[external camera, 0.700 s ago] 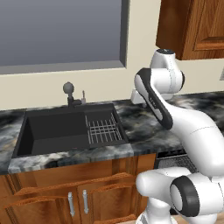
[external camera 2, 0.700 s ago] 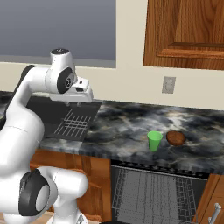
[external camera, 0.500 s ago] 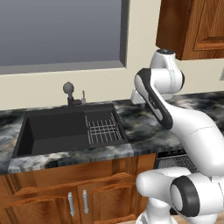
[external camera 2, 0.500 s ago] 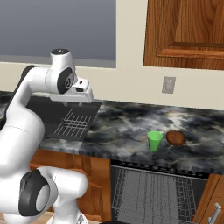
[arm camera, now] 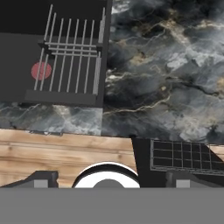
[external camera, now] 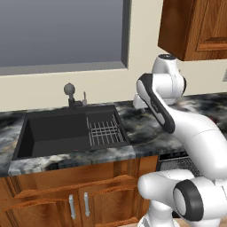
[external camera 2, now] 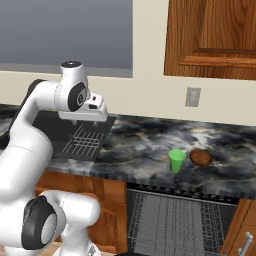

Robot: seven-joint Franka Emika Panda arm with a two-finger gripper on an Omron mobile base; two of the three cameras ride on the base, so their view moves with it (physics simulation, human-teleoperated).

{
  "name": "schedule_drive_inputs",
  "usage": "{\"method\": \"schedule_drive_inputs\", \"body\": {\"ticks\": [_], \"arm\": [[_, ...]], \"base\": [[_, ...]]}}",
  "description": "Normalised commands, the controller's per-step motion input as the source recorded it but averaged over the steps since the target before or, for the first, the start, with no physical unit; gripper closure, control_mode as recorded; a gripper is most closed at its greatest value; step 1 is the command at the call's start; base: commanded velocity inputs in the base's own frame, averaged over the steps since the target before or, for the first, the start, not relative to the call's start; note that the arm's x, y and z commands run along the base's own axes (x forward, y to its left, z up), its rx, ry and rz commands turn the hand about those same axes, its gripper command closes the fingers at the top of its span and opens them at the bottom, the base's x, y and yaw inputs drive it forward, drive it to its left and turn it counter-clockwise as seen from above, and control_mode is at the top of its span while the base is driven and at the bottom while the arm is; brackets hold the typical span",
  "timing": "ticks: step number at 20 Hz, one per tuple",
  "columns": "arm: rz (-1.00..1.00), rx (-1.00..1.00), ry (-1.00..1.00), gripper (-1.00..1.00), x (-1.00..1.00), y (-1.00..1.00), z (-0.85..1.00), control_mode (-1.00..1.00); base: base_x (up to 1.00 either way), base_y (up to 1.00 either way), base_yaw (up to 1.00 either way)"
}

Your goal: Pick up the cup and bowl from the counter, place them in the dishwasher, and close the dishwasher door.

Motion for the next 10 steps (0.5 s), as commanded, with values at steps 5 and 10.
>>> {"method": "schedule_drive_inputs", "body": {"ticks": [5, 10], "arm": [[0.0, 0.0, 0.0, -1.0, 0.0, -0.1, -0.21, -1.0], [0.0, 0.0, 0.0, -1.0, 0.0, -0.21, -0.19, -1.0]], "base": [[0.0, 0.0, 0.0], [0.0, 0.0, 0.0]]}}
